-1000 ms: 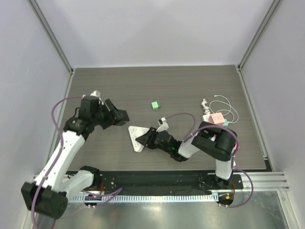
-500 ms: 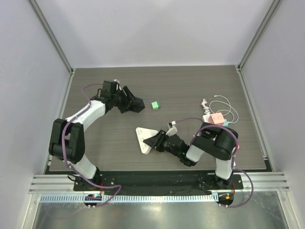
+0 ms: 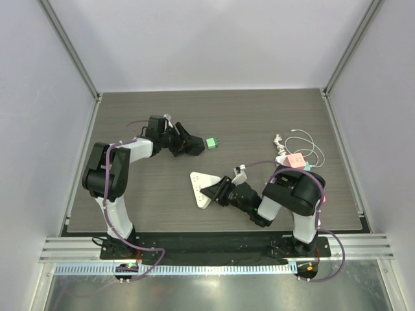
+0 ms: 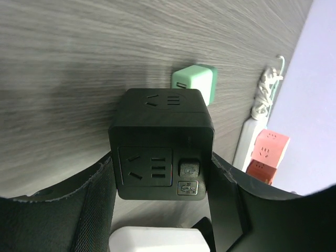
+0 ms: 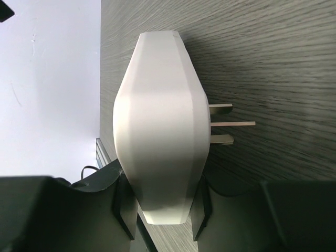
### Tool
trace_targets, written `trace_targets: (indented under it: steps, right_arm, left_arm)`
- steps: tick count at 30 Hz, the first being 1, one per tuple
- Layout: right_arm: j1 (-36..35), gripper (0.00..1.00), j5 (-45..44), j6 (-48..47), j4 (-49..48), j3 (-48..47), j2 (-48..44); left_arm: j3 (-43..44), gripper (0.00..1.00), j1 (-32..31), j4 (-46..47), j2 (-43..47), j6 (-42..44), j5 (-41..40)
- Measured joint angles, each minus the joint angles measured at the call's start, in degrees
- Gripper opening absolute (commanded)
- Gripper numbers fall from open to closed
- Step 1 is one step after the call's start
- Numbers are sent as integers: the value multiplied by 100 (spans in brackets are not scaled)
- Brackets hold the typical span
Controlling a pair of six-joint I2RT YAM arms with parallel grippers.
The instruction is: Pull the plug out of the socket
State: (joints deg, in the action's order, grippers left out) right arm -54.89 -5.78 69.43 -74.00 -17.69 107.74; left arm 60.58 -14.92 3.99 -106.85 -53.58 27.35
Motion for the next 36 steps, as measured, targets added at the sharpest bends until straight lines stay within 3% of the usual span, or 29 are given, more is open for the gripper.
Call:
trace_targets:
  steps: [2, 5, 8, 9, 12, 14, 15, 16, 17, 27, 36]
  right_arm:
    - [0, 1, 0, 0, -9, 2, 2]
    - [0, 1, 0, 0, -24, 20, 2]
    - [2, 1, -2, 2, -101, 81, 2]
    - [2, 1, -2, 4, -118, 98, 2]
    - [2, 1, -2, 11, -129, 107, 2]
    - [2, 1, -2, 11, -133, 109, 2]
    - [2, 1, -2, 11, -133, 111, 2]
    - [2, 1, 0, 11, -136, 111, 2]
    - [2, 1, 0, 11, -136, 111, 2]
    - [0, 1, 28, 11, -125, 103, 2]
    - [0, 1, 81, -7, -4, -48, 42]
  left_arm:
    - [11, 10, 7, 131, -107, -4, 114]
    - [61, 22, 24, 138, -151, 28, 125]
    - [129, 47, 55, 131, -203, 96, 120]
    - [146, 60, 70, 129, -219, 114, 120]
    - [170, 71, 81, 76, -221, 164, 94]
    - [240, 73, 81, -109, -221, 205, 2]
    - [267, 87, 81, -195, -221, 219, -33]
    - [313, 88, 81, -304, -221, 289, -74]
    - [361, 98, 81, -413, -221, 310, -125]
    - [713, 100, 87, -1320, -111, 496, -564]
    - [706, 100, 120, -1827, 1139, 664, -678]
